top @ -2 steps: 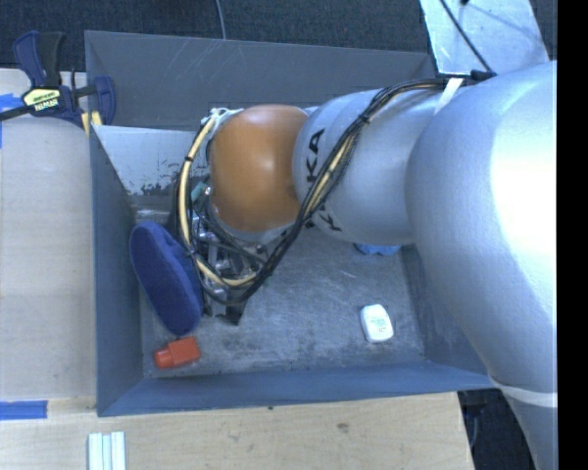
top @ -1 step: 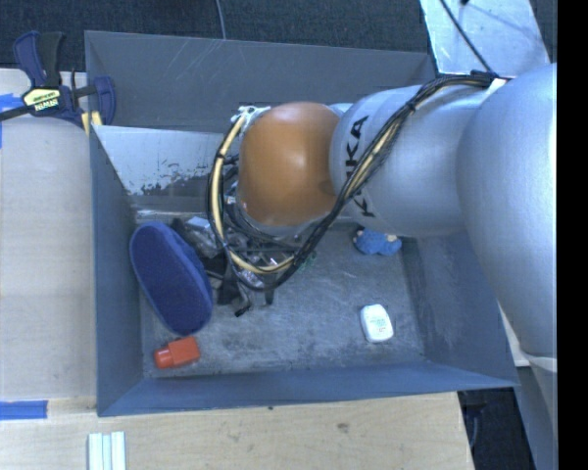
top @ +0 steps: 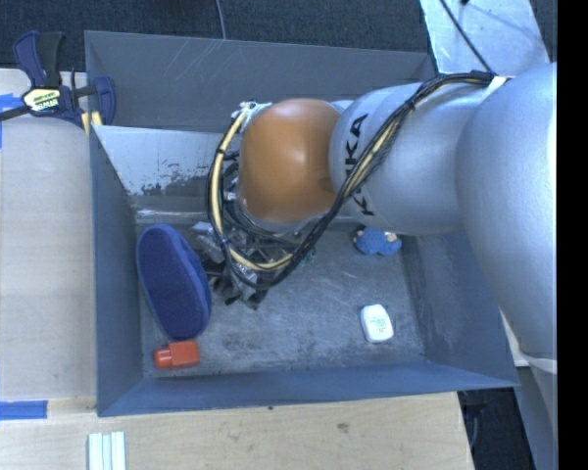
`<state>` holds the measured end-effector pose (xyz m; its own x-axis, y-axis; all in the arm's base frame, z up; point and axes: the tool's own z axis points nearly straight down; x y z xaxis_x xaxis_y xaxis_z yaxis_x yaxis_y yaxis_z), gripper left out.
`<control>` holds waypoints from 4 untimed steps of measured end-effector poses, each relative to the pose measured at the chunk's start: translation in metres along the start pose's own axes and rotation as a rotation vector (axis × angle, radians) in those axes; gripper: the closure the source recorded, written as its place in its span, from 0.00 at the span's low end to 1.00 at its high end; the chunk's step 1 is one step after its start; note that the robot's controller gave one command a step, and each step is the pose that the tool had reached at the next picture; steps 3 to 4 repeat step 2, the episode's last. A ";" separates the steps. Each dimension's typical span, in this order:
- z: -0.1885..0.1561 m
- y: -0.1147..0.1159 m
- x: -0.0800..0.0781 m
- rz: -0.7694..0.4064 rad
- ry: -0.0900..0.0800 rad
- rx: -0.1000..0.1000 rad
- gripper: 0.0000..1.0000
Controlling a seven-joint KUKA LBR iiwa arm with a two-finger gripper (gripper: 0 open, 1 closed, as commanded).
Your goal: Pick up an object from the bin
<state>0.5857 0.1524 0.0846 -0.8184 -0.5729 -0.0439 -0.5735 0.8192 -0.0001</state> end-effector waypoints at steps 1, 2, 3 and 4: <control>-0.114 0.024 -0.011 0.019 0.032 0.003 1.00; -0.157 -0.003 -0.009 -0.040 0.035 0.003 1.00; -0.157 -0.003 -0.009 -0.040 0.035 0.003 1.00; -0.157 -0.003 -0.009 -0.040 0.035 0.003 1.00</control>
Offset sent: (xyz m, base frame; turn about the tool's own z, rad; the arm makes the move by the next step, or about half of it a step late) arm -0.0117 0.0215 0.1083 0.0205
